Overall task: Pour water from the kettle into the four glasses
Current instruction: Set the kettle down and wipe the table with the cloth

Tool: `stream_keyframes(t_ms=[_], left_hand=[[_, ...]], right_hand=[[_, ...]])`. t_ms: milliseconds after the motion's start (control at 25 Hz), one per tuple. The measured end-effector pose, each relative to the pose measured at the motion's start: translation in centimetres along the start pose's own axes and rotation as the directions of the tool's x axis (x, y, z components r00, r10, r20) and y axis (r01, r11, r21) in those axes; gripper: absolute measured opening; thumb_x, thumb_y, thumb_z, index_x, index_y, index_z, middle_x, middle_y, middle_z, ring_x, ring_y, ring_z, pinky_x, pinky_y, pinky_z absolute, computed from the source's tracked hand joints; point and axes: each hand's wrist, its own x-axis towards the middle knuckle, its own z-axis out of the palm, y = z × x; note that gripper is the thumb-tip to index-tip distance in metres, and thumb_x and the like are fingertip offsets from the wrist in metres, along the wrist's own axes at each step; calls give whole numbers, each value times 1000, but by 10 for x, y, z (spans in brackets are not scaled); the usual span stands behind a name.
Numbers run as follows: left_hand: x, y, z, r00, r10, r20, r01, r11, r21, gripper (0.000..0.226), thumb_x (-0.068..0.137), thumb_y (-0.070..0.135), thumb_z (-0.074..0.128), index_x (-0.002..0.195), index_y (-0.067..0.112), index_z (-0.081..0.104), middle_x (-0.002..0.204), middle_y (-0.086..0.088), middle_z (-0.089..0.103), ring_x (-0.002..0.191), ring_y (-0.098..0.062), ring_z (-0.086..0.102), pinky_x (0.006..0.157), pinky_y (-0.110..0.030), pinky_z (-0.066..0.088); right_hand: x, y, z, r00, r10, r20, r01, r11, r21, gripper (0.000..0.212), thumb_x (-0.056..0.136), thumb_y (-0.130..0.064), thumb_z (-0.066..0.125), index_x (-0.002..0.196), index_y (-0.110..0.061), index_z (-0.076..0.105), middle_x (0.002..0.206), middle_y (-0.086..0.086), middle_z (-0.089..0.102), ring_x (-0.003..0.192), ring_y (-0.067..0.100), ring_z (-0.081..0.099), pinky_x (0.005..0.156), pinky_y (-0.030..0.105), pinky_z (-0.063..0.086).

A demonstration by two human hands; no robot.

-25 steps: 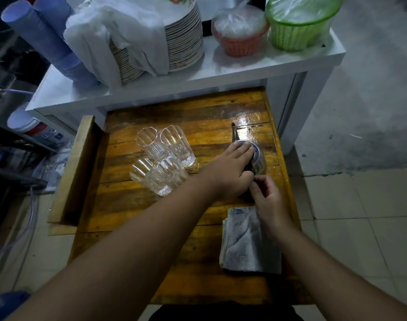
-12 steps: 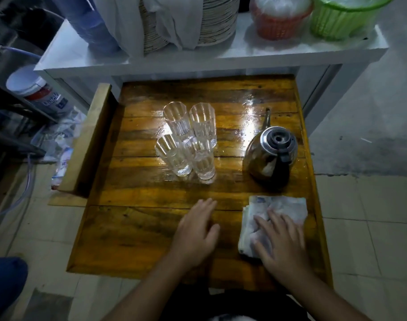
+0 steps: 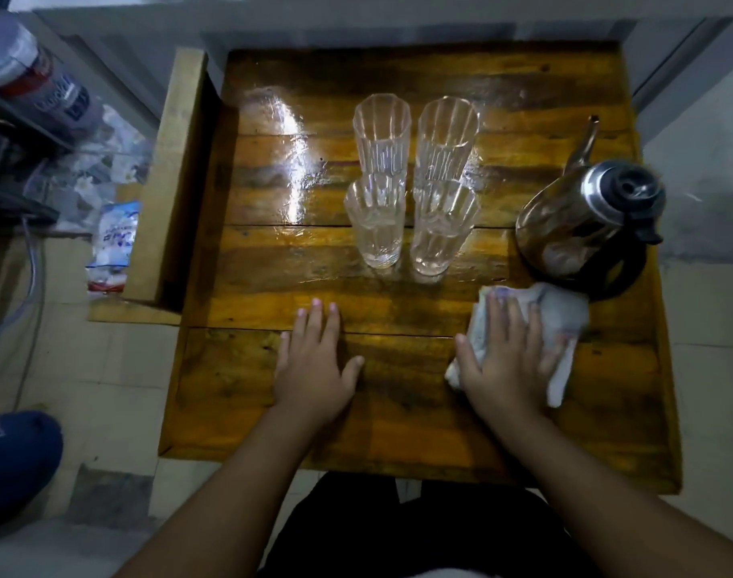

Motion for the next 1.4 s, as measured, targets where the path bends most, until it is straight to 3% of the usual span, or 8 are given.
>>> stream_keyframes(t_ms=[240,360,560,800,920,1120,1240,1400], left_hand=[[1,-4,-6,1000,22,-8,-22,1000,13,80,94,57,38,157,29,-1,166,3,-6,152,-19,-6,118,-43,12],[5,-18,-18,995,95,37,-95,995,0,67,100,44,35,157,33,2,166,8,-4,152,-15,-3,114,-42,20],[15,-54,-29,992,122,-33,-122,992,0,80,94,48,49,157,28,4,166,2,-3,152,-20,-3,119,-42,6],[23,-67,-23,994,105,12,-103,987,-123,64,100,48,25,157,31,4,165,5,-8,151,-17,-12,120,-44,-3],[26,-69,-27,994,101,43,-90,975,-202,60,100,47,17,157,32,8,165,8,-7,151,-14,-13,118,-42,-6],[26,-64,-25,995,92,41,-84,983,-162,66,97,49,24,157,30,4,166,4,-9,151,-18,-13,119,-45,-5],[19,-55,-21,998,57,4,-56,997,-58,80,93,48,39,157,23,-2,165,-4,-13,151,-25,-13,119,-46,-3],[10,-22,-17,990,131,-61,-137,982,-129,79,95,42,45,157,23,0,165,-2,-14,151,-22,-15,117,-40,-5]], right_hand=[[-18,-99,17,960,-275,53,268,957,108,67,89,-41,47,152,-20,39,160,4,40,150,25,27,121,55,7],[-33,-86,19,917,-390,88,382,920,91,66,88,-45,52,150,-26,42,161,-1,39,148,22,32,117,50,19],[-31,-60,19,960,-250,125,256,966,-40,74,87,-63,45,155,-36,30,168,2,19,154,29,11,120,59,4],[-6,-147,37,999,-35,32,33,998,44,75,86,-58,46,154,-28,34,165,6,28,153,31,14,120,59,6],[-4,-164,42,986,-160,43,159,987,13,80,82,-61,49,153,-26,36,164,6,32,151,33,19,118,59,10],[-45,-115,35,879,-473,67,472,881,29,73,79,-58,59,145,-28,51,156,4,47,147,31,34,118,59,18],[-51,-72,25,950,-301,84,302,953,-10,76,72,-61,62,143,-35,51,156,3,45,147,31,31,117,63,16],[-18,-56,14,994,-101,51,100,995,12,78,76,-59,57,148,-32,41,161,6,34,151,32,17,120,61,11]])
